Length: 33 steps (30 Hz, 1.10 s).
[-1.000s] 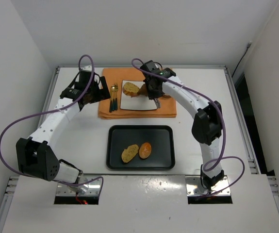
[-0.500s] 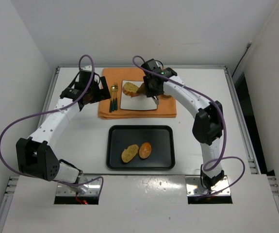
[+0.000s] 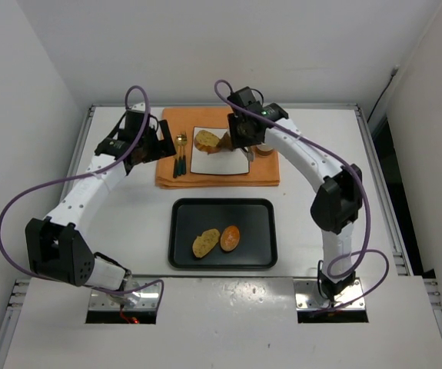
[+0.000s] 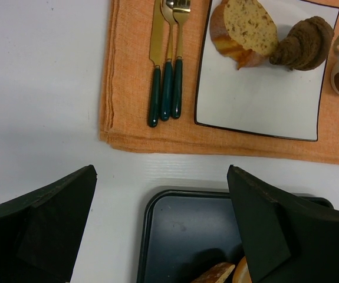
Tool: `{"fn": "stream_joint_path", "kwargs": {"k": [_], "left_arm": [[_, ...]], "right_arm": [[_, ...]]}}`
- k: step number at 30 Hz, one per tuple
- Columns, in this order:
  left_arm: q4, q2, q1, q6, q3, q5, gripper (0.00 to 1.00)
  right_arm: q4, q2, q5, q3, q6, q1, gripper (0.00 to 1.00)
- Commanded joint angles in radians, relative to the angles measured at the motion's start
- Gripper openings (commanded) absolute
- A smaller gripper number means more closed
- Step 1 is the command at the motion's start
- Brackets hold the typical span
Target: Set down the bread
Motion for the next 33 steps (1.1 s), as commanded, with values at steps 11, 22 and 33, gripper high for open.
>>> {"fn": "stream_joint_path", "kwargs": {"k": [11, 22, 33], "left_arm": [[0.024, 0.025, 0.015, -0.01, 0.069, 0.003, 0.99], [0.024, 0.034, 0.015, -0.01, 0.069, 0.023, 0.99], [0.024, 0.052, 0.015, -0.01, 0.087, 0.061, 0.99]], "right_arm": [[0.043, -0.167, 0.108, 0.043, 0.006, -0.057, 0.41], [0.126, -0.279, 0.109, -0.067, 0.039, -0.204, 0.41], [0.18, -0.42, 0.129, -0.281, 0.048, -0.397, 0.41]]}}
